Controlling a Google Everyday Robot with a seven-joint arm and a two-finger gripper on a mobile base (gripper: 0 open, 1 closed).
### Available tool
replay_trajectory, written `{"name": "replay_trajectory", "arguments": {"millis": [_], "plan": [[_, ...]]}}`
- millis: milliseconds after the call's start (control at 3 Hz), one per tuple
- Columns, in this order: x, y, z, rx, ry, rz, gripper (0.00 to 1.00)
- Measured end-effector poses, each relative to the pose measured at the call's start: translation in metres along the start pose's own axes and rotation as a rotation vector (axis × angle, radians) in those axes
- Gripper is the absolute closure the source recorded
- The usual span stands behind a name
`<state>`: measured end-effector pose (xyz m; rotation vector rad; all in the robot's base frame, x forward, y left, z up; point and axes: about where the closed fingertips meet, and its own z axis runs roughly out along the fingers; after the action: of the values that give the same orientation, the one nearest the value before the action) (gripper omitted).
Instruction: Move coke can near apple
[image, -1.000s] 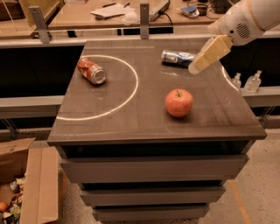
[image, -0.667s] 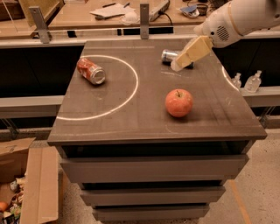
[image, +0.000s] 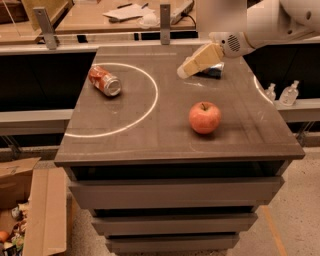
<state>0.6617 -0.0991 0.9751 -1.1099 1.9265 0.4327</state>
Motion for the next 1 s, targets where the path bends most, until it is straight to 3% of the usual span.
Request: {"name": "replay_trajectory", "arguments": {"millis": [667,1000], "plan": [[-0.003,0.0,0.037,0.053,-0.002,0.022,0.0],[-0.008,-0.003,0.062,0.048,-0.095,0.062,0.0]]}}
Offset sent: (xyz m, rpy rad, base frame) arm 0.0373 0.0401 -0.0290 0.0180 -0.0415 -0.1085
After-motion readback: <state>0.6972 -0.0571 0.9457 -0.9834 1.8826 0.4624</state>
